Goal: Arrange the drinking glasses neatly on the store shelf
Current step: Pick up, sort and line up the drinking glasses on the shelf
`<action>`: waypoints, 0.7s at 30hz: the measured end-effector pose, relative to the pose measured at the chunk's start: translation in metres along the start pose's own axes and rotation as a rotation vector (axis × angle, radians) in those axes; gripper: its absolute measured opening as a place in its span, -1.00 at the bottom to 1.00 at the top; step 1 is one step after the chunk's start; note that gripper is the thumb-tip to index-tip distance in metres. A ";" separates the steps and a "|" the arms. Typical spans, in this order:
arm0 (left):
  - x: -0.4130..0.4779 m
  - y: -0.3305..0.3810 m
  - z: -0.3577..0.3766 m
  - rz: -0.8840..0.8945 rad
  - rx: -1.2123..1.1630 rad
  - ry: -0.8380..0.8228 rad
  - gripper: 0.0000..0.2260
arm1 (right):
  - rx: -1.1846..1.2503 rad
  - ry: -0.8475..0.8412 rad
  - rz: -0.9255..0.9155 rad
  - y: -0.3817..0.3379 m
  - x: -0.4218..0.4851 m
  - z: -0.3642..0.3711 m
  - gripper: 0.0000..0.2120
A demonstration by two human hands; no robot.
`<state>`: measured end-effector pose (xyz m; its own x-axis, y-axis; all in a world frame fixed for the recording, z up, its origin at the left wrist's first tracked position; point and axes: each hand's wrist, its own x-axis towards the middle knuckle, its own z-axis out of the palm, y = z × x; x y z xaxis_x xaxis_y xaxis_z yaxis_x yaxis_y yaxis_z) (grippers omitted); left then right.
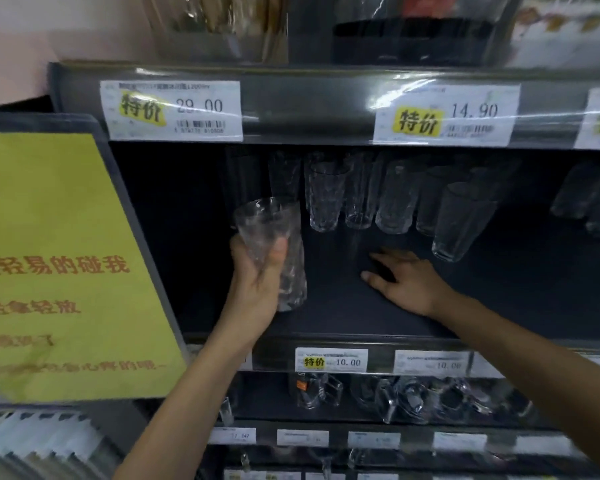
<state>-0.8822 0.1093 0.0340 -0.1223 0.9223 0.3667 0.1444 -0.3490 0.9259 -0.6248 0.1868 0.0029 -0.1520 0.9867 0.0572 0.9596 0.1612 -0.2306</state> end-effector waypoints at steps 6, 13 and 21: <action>0.060 -0.023 0.022 -0.070 -0.021 0.017 -0.47 | 0.000 -0.004 0.003 -0.002 -0.001 -0.002 -0.37; 0.107 -0.055 0.036 -0.026 0.024 0.080 -0.39 | -0.002 0.021 -0.005 -0.001 0.001 -0.001 -0.38; 0.132 -0.079 0.039 -0.032 0.000 0.102 -0.38 | -0.004 0.027 -0.004 -0.001 0.004 0.001 -0.38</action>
<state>-0.8711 0.2651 0.0063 -0.2264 0.9110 0.3447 0.1389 -0.3201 0.9372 -0.6263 0.1907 0.0020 -0.1497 0.9851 0.0846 0.9599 0.1654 -0.2265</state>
